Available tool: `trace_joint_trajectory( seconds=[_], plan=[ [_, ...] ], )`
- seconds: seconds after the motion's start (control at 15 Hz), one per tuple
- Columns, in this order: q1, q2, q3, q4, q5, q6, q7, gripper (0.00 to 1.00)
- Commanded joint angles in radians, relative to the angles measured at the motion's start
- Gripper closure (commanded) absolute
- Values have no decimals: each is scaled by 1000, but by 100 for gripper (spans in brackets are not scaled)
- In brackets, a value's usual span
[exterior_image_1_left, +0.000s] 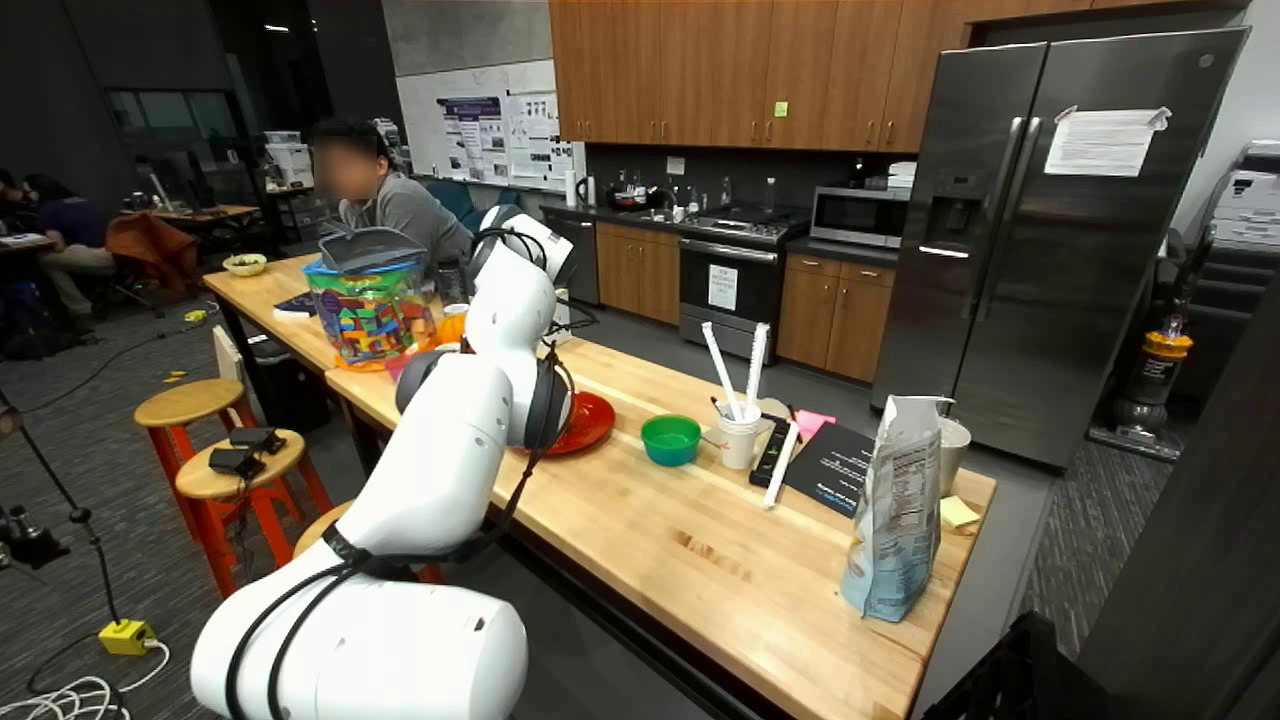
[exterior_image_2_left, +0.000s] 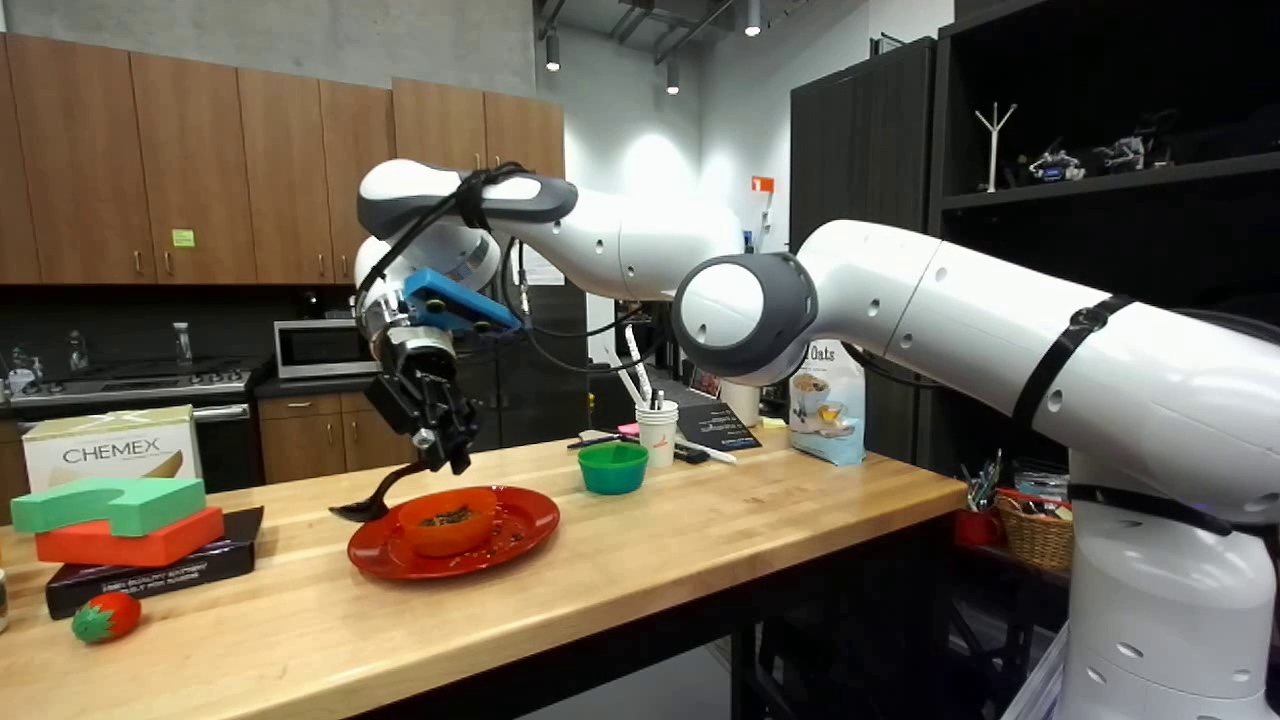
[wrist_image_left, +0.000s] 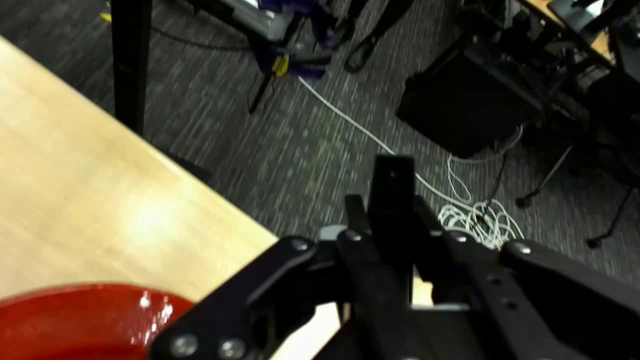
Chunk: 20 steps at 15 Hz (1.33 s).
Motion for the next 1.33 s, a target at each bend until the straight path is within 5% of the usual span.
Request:
trace_joint_trajectory(
  seconds=[0.0,0.53,1.0,1.27],
  plan=[
    [5,-27,15,-29,58,-191,126,94],
    [64,-7,-18,-105,154,-370,255,94],
    [55,-16,-160,-35,-31,-404,201,94],
    [41,8,-179,12,-57,-353,203,94]
  ],
)
